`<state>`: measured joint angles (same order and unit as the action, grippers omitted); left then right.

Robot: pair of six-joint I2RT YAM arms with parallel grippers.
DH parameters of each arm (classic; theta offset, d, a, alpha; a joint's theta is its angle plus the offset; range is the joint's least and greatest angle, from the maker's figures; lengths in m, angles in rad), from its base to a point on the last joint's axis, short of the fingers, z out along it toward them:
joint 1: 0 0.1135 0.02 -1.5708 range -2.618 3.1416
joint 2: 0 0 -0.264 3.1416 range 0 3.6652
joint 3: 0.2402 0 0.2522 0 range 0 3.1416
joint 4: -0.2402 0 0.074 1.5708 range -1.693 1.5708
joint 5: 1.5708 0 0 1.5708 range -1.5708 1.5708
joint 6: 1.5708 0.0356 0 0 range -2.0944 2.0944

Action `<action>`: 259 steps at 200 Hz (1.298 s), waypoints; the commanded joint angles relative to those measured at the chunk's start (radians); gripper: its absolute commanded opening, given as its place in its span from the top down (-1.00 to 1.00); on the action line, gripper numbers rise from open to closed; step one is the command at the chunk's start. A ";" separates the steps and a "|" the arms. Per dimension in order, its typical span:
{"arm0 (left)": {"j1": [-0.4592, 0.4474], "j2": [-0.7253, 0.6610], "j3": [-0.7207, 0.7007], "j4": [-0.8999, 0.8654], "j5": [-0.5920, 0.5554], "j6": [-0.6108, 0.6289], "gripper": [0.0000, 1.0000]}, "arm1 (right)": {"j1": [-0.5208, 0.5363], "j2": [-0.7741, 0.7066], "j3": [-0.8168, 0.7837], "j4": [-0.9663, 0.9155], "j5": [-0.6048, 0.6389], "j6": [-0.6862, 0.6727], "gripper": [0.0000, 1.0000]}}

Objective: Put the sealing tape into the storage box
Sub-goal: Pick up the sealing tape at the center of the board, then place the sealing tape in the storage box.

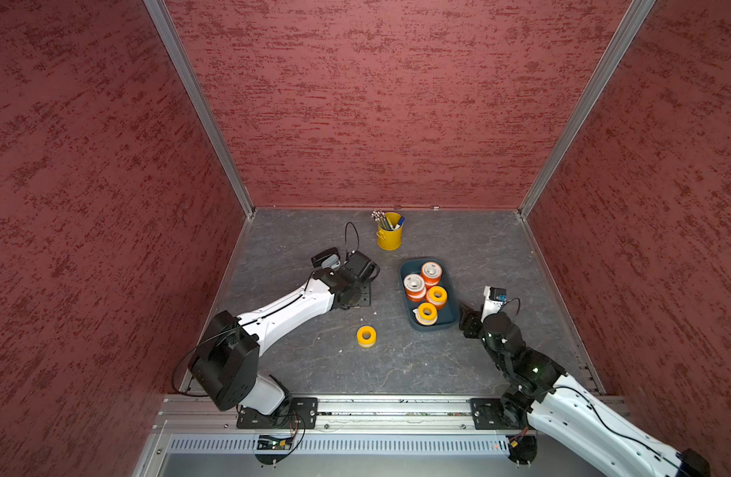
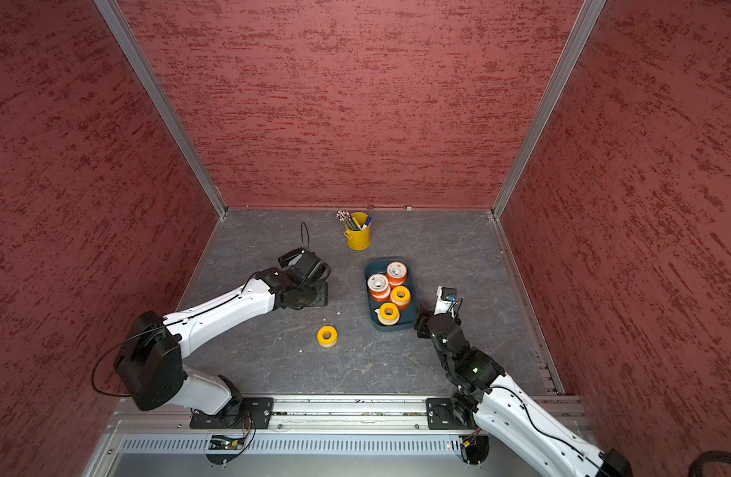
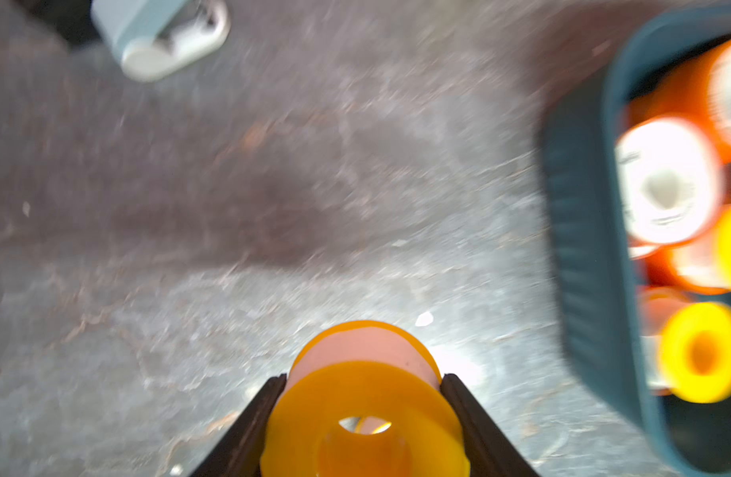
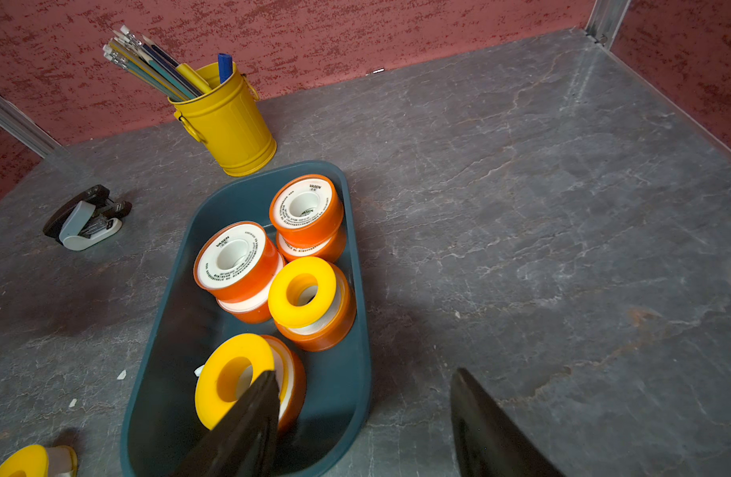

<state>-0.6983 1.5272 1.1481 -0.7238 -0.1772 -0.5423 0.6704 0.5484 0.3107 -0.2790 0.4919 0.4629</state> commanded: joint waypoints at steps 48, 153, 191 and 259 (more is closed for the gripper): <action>-0.071 0.318 0.444 -0.061 0.042 0.108 -0.09 | -0.005 0.001 -0.007 0.027 -0.013 -0.012 -0.35; -0.101 0.723 0.939 -0.079 0.139 0.170 -0.09 | -0.005 0.007 -0.008 0.032 -0.018 -0.013 -0.35; -0.111 0.800 1.026 -0.039 0.158 0.193 -0.09 | -0.005 0.010 -0.008 0.034 -0.022 -0.015 -0.35; -0.114 0.870 1.087 -0.012 0.170 0.209 -0.11 | -0.005 0.016 -0.007 0.040 -0.027 -0.018 -0.35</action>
<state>-0.8085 2.3707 2.1979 -0.7532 -0.0216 -0.3534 0.6704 0.5625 0.3107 -0.2722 0.4755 0.4553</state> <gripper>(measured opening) 0.594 0.674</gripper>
